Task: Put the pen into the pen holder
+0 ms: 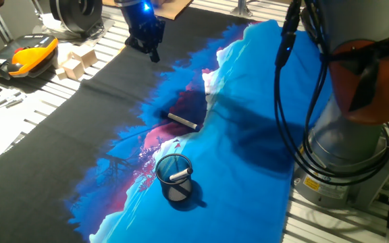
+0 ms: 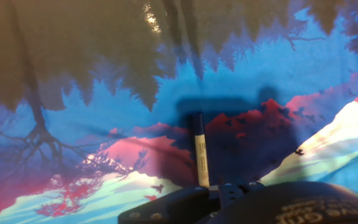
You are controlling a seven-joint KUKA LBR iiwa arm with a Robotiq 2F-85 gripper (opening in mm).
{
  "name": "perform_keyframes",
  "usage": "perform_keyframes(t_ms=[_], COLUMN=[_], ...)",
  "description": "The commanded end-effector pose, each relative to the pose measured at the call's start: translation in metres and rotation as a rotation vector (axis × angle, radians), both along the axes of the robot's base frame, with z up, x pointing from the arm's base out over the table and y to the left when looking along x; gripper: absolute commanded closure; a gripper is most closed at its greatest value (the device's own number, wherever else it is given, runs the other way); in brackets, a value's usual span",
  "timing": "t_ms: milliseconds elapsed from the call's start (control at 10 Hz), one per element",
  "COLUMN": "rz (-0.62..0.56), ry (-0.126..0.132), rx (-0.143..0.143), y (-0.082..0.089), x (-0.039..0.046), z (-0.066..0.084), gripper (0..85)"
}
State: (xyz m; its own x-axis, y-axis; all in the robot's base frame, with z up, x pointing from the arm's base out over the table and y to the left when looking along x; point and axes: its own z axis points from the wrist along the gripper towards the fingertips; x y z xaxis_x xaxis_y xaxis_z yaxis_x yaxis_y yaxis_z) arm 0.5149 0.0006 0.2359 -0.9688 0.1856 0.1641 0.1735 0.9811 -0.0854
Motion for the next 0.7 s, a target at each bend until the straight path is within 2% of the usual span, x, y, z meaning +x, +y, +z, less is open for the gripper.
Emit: perform_keyframes(t_ms=[0,100,200,300,400,600], rz=[0.012,0.030,-0.001,-0.046,-0.050,-0.006], ry=[-0.005,-0.001,0.001,0.036,0.036,0.060], rx=[-0.023,-0.018,-0.016,-0.031,-0.029,-0.040], y=[0.000,0.000,0.000,0.000,0.001,-0.002], x=[0.0000,0.0000,0.0000,0.0000,0.0009,0.0041], z=[0.000,0.000,0.000,0.000,-0.002,-0.013], gripper=[85.0,85.0,85.0,68.0,51.0,51.0])
